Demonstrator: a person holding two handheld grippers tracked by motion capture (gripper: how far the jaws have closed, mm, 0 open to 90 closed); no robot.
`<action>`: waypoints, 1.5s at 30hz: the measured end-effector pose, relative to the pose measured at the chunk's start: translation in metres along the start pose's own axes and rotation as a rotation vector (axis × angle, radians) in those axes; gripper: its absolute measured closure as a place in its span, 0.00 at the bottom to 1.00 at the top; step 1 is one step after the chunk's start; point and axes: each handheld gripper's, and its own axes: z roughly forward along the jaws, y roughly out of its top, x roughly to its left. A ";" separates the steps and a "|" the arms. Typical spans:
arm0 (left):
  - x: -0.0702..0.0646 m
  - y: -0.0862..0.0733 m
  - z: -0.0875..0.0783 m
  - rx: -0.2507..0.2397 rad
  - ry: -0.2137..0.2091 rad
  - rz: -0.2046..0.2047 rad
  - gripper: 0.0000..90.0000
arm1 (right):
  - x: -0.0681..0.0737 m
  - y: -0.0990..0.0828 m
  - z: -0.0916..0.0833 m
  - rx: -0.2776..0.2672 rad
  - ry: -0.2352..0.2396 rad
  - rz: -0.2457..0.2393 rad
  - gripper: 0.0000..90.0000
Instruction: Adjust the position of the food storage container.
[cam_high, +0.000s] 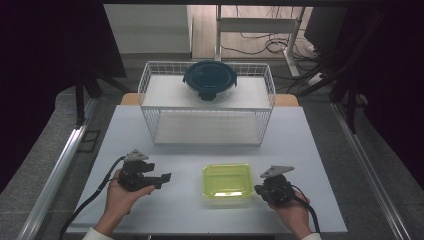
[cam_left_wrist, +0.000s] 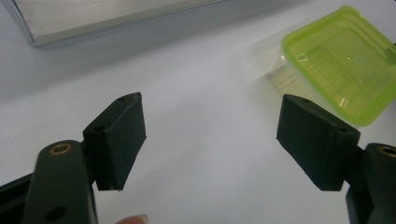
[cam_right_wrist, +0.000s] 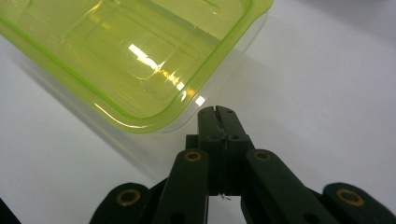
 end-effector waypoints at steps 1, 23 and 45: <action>0.000 0.000 0.000 0.000 0.000 0.000 0.26 | 0.002 0.003 0.003 0.000 0.005 -0.006 0.99; 0.000 -0.001 0.003 0.009 0.005 0.009 0.26 | 0.024 0.042 0.040 -0.008 0.031 -0.078 0.99; -0.002 -0.002 0.003 0.006 -0.004 0.015 0.26 | -0.013 0.024 -0.011 -0.201 0.181 0.161 0.59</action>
